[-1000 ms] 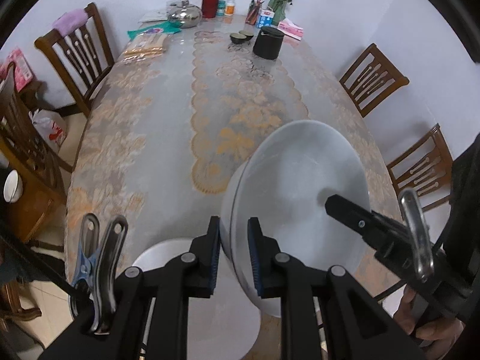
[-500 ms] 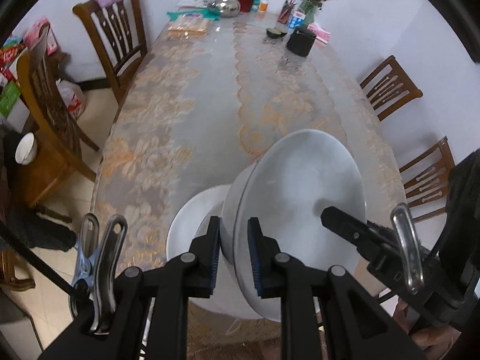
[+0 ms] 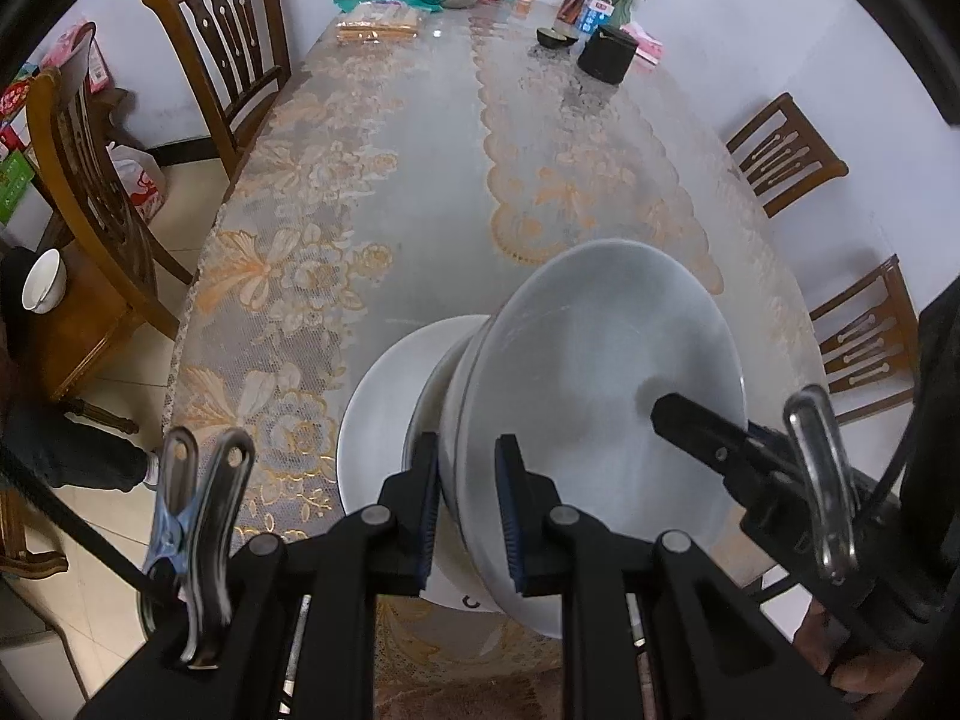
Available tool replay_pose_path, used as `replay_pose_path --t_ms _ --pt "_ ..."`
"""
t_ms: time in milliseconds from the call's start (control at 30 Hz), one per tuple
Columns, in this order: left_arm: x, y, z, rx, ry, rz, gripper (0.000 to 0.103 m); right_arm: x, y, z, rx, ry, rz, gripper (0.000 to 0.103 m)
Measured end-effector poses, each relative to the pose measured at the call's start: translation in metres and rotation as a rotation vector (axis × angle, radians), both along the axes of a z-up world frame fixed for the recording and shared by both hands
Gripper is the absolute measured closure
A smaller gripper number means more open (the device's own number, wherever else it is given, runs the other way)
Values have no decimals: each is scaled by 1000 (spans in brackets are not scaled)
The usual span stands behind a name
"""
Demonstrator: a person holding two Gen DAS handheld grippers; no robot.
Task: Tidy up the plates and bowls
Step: 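Lower the red-flowered bowl onto the stacked bowls with the right gripper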
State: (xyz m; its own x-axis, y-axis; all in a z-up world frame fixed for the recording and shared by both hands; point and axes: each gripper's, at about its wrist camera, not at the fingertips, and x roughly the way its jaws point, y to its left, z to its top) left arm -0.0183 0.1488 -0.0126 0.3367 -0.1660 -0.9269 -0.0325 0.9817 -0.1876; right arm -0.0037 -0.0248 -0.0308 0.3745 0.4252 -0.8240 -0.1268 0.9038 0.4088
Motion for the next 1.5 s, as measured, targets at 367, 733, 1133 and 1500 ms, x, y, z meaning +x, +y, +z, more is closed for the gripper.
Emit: replay_pose_path --t_ms 367,733,1133,1500 --pt "-2 -2 -1 12 -34 -23 85 -7 6 1 -66 -68 13 83" --pt "-7 -1 1 22 -50 -34 86 -15 3 5 -63 -117 -14 83" --pt "-6 1 3 4 -33 -26 85 -17 -13 -8 -4 -62 -64 89" --pt "-13 12 10 -104 -36 -34 73 -7 -4 -17 -7 -28 -70 89"
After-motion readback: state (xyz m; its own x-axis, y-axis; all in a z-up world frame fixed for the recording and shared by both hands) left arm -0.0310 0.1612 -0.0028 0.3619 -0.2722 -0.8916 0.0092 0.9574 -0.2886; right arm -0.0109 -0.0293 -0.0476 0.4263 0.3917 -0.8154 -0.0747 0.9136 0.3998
